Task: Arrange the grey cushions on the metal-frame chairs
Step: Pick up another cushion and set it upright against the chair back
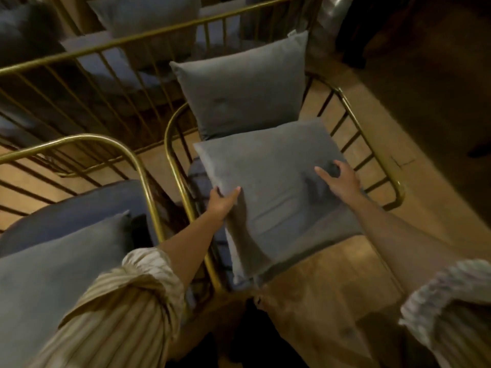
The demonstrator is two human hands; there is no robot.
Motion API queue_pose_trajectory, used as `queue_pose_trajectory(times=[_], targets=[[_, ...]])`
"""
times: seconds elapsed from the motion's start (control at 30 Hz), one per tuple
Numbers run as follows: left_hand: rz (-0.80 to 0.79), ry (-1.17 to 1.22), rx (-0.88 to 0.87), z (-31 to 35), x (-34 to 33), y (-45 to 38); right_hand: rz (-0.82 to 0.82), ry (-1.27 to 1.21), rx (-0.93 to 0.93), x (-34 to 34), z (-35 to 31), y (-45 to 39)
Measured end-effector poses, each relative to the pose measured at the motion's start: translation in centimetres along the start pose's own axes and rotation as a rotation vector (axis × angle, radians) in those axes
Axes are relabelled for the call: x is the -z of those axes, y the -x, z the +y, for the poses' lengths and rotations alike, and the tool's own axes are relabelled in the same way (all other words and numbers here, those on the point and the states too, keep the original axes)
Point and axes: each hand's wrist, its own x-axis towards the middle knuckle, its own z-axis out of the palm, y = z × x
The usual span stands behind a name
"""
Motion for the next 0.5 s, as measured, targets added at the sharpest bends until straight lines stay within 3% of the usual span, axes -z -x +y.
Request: queue_pose_trajectory(times=[0.13, 0.27, 0.5], targets=[[0.090, 0.090, 0.148, 0.4, -1.4, -1.2, -0.096, -0.245, -0.111, 1.9, 1.4, -4.3], [-0.018, 0.121, 0.253, 0.1, -1.5, -1.8, -0.152, -0.252, -0.227, 2.1, 1.7, -5.7], [-0.026, 0.219, 0.211, 1.2, -0.1, -1.1, -0.191, -0.398, -0.346, 3.7, 1.7, -6.1]])
